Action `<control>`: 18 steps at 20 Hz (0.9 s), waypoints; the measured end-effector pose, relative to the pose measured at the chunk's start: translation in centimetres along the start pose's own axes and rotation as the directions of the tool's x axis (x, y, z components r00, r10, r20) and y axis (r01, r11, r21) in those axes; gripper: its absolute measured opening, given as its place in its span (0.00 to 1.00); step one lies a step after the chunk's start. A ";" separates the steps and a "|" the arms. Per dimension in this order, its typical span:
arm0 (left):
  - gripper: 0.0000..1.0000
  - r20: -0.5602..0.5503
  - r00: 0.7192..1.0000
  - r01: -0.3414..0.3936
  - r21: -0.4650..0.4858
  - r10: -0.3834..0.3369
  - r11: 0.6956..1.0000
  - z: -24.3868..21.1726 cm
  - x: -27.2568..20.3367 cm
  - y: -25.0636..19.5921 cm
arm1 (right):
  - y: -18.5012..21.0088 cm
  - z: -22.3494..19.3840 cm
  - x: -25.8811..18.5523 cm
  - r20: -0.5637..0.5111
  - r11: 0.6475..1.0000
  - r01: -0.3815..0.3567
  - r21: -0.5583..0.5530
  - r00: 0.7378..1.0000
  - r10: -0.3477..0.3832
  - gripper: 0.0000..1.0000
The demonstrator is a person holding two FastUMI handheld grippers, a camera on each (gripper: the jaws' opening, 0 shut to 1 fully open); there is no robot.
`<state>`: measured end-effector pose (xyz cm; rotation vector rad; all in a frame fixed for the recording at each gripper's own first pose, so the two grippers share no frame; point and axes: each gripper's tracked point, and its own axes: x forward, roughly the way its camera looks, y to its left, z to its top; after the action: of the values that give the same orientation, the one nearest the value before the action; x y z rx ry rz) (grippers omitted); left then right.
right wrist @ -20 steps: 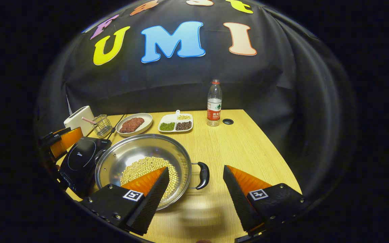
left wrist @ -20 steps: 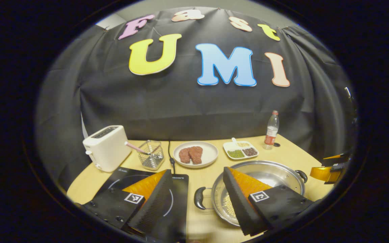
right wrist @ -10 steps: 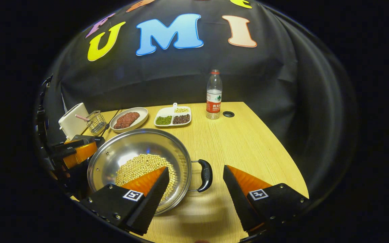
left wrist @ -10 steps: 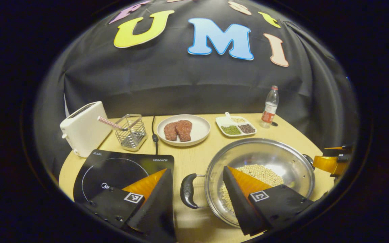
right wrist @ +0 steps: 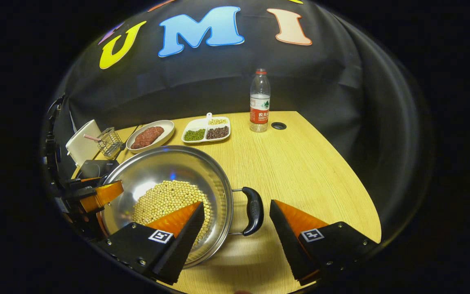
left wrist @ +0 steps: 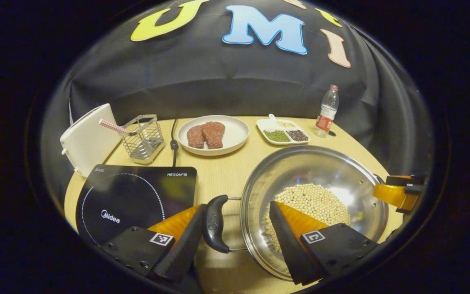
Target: First push the handle of the pot to place it horizontally, then grasp the pot with both hands and set it on the induction cooktop.
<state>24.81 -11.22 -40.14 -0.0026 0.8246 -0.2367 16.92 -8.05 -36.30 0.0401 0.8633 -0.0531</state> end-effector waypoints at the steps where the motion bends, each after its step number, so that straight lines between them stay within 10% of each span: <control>1: 1.00 0.005 1.000 -0.005 0.008 0.005 1.000 0.1 0.1 0.0 | 0.0 -0.2 0.3 -0.008 1.000 0.001 0.001 1.000 -0.001 0.98; 16: 0.99 -0.040 0.999 -0.030 0.082 0.033 0.996 -0.6 2.1 -0.3 | -0.8 -3.1 2.8 -0.134 0.992 -0.026 0.124 0.990 0.043 0.99; 18: 0.99 -0.050 0.998 -0.035 0.075 0.039 0.997 -0.9 2.1 0.1 | -0.9 -3.2 3.0 -0.143 0.989 -0.027 0.143 0.989 0.048 0.82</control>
<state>25.55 -11.45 -42.25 0.0891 0.8663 -0.2332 16.36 -8.86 -40.65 0.1941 1.0043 -0.0763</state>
